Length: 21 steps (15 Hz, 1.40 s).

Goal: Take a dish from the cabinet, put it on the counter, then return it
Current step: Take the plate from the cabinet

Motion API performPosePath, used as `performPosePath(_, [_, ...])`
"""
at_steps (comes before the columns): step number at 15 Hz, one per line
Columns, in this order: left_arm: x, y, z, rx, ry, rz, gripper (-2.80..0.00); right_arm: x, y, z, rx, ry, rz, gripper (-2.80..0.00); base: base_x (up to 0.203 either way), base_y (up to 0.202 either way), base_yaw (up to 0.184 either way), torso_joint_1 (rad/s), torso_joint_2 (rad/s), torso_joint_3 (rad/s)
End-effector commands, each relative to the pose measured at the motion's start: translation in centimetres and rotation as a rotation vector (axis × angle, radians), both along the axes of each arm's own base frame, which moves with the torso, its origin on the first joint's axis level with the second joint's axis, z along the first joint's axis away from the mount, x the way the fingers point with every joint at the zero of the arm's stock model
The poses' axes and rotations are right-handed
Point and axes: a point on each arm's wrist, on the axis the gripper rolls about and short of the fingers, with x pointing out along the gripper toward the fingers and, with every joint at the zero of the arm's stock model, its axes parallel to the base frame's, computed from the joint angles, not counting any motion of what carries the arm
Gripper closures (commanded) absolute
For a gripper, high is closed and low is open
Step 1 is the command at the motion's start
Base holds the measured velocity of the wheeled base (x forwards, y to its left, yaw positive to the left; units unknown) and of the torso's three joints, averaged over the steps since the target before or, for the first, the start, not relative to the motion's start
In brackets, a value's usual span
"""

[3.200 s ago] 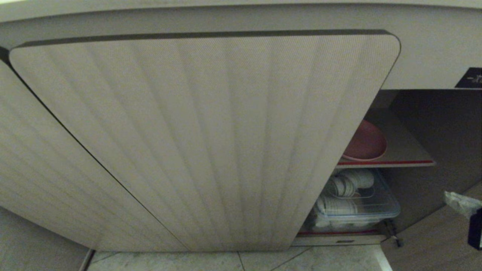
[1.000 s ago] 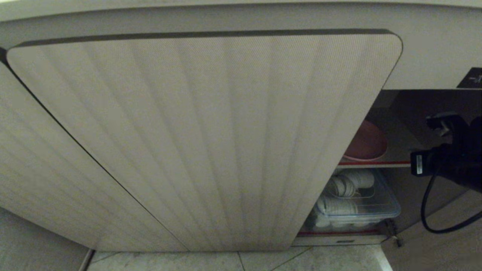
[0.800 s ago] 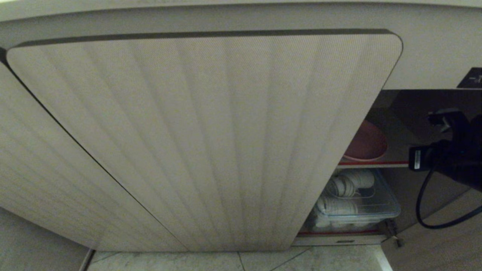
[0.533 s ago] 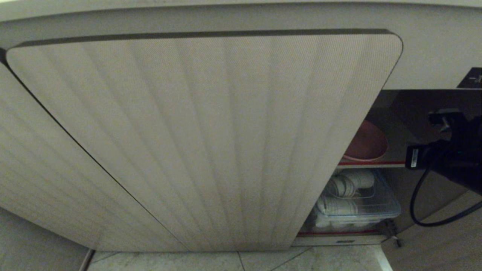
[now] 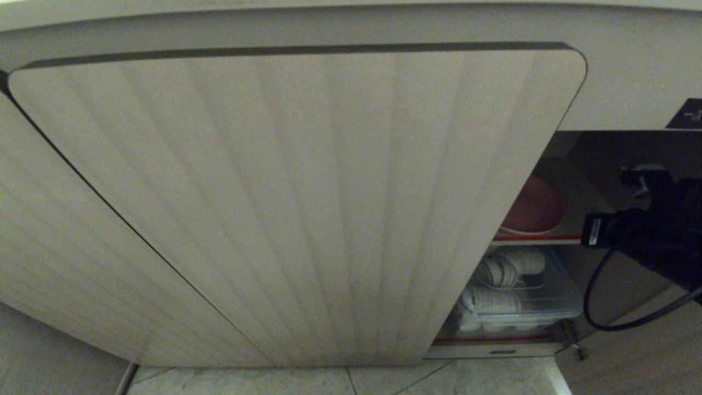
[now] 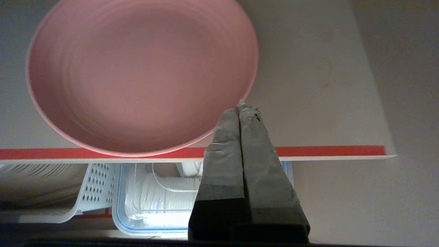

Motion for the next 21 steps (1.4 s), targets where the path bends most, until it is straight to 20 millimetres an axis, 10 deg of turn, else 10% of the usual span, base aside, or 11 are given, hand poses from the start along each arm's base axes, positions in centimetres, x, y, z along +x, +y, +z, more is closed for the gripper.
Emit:
performPosePath(1, [0.0, 0.0, 0.0, 0.0, -0.001, 0.0, 0.0, 0.2, 0.1, -0.2, -0.001, 0.001, 0.004, 0.0, 0.0, 0.0, 0.0, 0.0, 0.0, 0.0])
performPosePath(9, [0.0, 0.0, 0.0, 0.0, -0.001, 0.0, 0.0, 0.8, 0.2, -0.4, -0.005, -0.023, 0.012, 0.0, 0.0, 0.0, 0.0, 0.0, 0.0, 0.0])
performPosePath(10, [0.0, 0.0, 0.0, 0.0, -0.001, 0.0, 0.0, 0.8, 0.2, -0.4, -0.005, -0.025, 0.013, -2.8, 0.0, 0.0, 0.0, 0.0, 0.0, 0.0])
performPosePath(21, [0.0, 0.0, 0.0, 0.0, -0.001, 0.0, 0.0, 1.5, 0.1, 0.1, -0.011, -0.005, 0.011, -2.8, 0.0, 0.0, 0.0, 0.0, 0.0, 0.0])
